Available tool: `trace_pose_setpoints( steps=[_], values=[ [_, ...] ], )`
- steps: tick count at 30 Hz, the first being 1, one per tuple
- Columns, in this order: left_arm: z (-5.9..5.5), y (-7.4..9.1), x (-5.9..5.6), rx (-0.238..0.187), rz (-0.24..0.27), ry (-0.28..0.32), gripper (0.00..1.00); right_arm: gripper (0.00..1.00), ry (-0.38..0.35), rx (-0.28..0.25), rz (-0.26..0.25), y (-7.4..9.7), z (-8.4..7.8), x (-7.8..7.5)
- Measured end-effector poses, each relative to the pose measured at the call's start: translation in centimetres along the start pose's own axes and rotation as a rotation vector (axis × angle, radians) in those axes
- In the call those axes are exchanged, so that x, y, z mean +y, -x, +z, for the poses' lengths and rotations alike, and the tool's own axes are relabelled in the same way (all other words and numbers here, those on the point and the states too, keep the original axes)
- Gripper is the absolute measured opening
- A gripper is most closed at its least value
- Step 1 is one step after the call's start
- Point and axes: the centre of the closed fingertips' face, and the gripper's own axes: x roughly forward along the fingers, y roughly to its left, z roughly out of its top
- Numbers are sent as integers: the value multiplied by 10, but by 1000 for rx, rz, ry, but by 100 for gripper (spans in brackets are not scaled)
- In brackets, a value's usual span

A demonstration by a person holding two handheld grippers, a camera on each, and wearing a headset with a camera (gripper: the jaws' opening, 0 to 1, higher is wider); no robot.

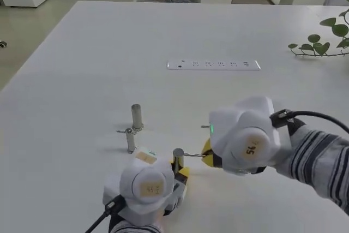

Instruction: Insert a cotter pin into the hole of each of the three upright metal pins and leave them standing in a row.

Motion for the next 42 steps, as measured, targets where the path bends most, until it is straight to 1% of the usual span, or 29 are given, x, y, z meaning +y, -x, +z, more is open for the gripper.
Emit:
trace_pose_setpoints(
  steps=[4,6,7,11,13,15,27,30,39,42],
  values=[
    [0,0,0,-3,2,-7,10,0,-4,-2,1,-1,-1,0],
    [0,-1,0,-2,1,-14,10,0,-2,-23,5,-1,4,1],
    [0,-1,0,-2,2,-23,10,0,-13,-32,13,1,8,2],
    [0,-1,0,-3,5,-16,10,0,-7,-29,12,-2,10,1],
    [0,-2,0,-3,5,-3,10,0,-6,-34,10,-1,11,0],
    [0,-2,0,-3,7,-10,10,0,-4,-35,13,-1,12,0],
    [0,-2,0,-5,13,-3,10,0,13,-59,21,-6,24,0],
    [0,-2,0,-5,14,-5,10,0,20,-66,16,-8,27,-1],
    [1,-2,0,-4,18,-1,10,0,5,-83,13,-10,31,-1],
    [1,-2,0,-5,20,12,10,0,5,-79,10,-10,31,-2]
  ],
)
